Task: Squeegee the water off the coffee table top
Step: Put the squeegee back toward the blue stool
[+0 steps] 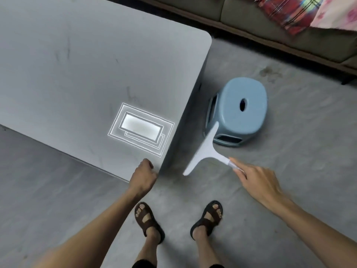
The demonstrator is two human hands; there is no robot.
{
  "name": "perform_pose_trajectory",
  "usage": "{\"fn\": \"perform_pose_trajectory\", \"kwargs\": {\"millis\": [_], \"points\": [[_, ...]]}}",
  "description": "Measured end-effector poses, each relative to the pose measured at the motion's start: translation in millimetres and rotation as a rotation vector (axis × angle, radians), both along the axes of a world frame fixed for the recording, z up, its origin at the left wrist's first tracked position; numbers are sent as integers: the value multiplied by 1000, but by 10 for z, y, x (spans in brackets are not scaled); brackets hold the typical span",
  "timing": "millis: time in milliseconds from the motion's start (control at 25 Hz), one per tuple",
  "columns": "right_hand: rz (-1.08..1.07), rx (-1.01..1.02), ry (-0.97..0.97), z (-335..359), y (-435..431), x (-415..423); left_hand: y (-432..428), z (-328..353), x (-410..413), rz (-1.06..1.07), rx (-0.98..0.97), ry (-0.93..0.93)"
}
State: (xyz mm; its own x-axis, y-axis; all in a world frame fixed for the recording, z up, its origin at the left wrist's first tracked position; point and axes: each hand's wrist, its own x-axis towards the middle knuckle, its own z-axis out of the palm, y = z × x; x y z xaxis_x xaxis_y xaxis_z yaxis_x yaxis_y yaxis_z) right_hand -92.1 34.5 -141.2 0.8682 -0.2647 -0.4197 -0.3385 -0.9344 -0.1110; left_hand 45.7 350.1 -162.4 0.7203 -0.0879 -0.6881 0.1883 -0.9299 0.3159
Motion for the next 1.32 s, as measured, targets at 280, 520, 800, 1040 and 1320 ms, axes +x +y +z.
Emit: {"fn": "perform_pose_trajectory", "kwargs": {"millis": [280, 520, 800, 1040, 1320], "points": [[-1163, 1208, 167, -320, -87, 347, -1505, 9, -360, 140, -466, 301], [-1014, 1154, 64, -786, -621, 854, -2298, -372, -281, 200, -587, 323], [-910, 788, -175, -1567, -1518, 1815, -2706, -924, 226, 192, -508, 155], [-973, 726, -122, -2386, -1683, 1915, -2533, -1268, 258, 63, -448, 145], [-859, 514, -3, -1932, -1528, 1782, -2366, -933, 281, 26, -407, 116]]}}
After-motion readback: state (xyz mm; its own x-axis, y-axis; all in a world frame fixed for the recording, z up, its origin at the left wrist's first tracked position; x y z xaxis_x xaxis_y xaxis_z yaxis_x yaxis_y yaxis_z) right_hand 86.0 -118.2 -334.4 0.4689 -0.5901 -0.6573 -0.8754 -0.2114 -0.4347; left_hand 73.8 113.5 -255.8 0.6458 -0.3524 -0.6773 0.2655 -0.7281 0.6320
